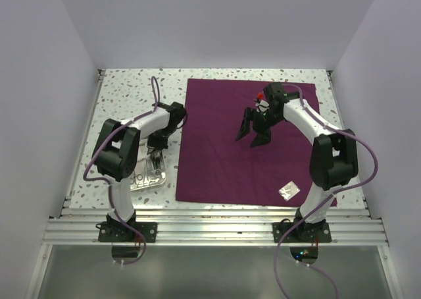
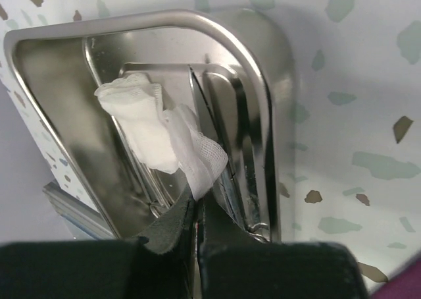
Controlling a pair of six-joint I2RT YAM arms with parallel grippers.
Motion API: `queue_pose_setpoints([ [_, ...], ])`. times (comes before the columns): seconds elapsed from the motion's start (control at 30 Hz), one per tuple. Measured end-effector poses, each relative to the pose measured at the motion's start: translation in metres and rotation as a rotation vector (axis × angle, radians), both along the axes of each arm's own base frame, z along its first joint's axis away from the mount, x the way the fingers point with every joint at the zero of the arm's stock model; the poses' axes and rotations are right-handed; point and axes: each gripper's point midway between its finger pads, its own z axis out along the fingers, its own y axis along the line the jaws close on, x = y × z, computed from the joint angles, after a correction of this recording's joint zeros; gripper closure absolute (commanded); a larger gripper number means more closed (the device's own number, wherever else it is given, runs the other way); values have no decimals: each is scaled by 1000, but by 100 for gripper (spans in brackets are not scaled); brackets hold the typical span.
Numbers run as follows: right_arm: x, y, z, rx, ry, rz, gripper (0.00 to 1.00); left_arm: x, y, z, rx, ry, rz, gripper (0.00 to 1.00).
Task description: Prepare the surgical pack
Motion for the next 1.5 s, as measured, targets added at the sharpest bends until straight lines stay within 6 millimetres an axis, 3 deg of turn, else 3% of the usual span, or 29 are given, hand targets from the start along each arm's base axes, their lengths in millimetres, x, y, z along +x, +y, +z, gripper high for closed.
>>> queue_pose_setpoints([
  [0.13, -2, -1, -3, -2, 6, -1, 29, 2, -7, -4, -41, 6, -15, 91],
  [0.37, -6, -2, -5, -4, 15, -2, 29, 2, -14, -10, -89, 17, -36, 66],
  [0.53, -6, -2, 1, 0, -2, -2, 29, 1, -16, -2, -119, -4, -42, 53],
  [0.87, -5, -9, 3, -42, -18, -24, 29, 8, -43, 46, -322, -159, -61, 46],
  [1.13, -7, -44, 3, -229, -38, -148, 35, -1, -95, 104, -695, -314, -207, 43],
  [1.27, -33, -80, -3, -294, -24, -276, 43, -8, -127, 126, -891, -351, -330, 43],
  [1.4, -76, -121, -11, -343, 33, -451, 47, -20, -147, 127, -1014, -307, -421, 44],
  [1.5, -104, -133, -16, -356, 50, -535, 48, -29, -156, 126, -1070, -267, -461, 47],
])
